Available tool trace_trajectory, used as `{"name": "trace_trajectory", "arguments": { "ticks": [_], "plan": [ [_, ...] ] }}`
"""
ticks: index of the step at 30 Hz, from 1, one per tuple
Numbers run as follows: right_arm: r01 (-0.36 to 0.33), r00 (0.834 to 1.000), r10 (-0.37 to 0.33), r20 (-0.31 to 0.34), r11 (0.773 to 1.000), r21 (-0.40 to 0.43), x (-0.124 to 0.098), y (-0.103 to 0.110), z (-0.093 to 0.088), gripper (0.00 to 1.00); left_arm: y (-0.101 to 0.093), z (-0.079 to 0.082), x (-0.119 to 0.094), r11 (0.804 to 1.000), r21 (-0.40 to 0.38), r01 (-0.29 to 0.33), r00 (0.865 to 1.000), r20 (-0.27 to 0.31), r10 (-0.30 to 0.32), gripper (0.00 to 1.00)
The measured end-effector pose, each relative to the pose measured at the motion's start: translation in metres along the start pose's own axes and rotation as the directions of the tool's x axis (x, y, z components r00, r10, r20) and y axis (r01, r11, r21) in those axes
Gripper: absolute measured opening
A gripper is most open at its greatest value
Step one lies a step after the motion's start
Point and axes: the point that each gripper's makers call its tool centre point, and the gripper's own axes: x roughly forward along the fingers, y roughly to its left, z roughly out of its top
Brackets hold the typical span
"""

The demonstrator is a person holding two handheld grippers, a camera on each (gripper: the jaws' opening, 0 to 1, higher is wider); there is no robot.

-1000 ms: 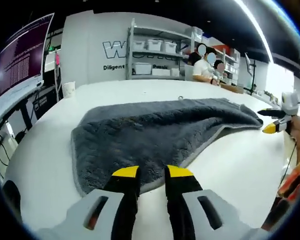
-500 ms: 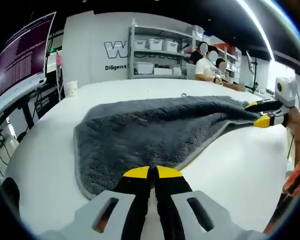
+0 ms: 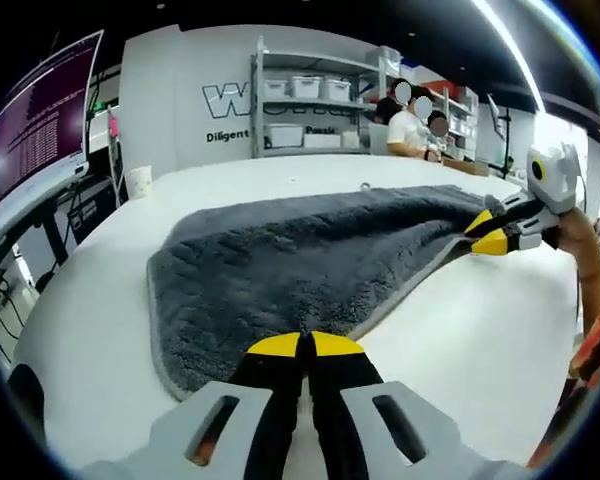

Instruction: Open the folded towel by lifting each exposed corner and separating the folded layers until the towel lies flat within the target outline without major curled edges

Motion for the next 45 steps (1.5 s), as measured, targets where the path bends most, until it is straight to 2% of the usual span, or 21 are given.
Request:
{"name": "trace_trajectory", "arguments": {
  "ticks": [5,12,32,45],
  "plan": [
    [-0.005,1.000,0.005,0.012,1.000,0.027,0.000,-0.002,0.000,0.00,0.001,0.000,0.000,1.000,-0.007,0.004,1.000,0.003,-0.004,0.01],
    [-0.026,1.000,0.026,0.011,1.000,0.015,-0.003,0.004,0.000,0.00,0.001,0.000,-0.001,1.000,0.001,0.004,1.000,-0.010,-0.004,0.01],
    [-0.155,0.987,0.151,-0.048,0.984,-0.086,-0.031,0.057,-0.004,0.00,0.009,-0.012,-0.024,1.000,0.008,-0.002,0.998,-0.055,0.002,0.01],
    [-0.200,0.979,0.194,-0.061,0.972,-0.125,-0.039,0.076,-0.005,0.00,0.011,-0.020,-0.037,1.000,0.017,-0.010,0.996,-0.085,0.011,0.01]
  ]
}}
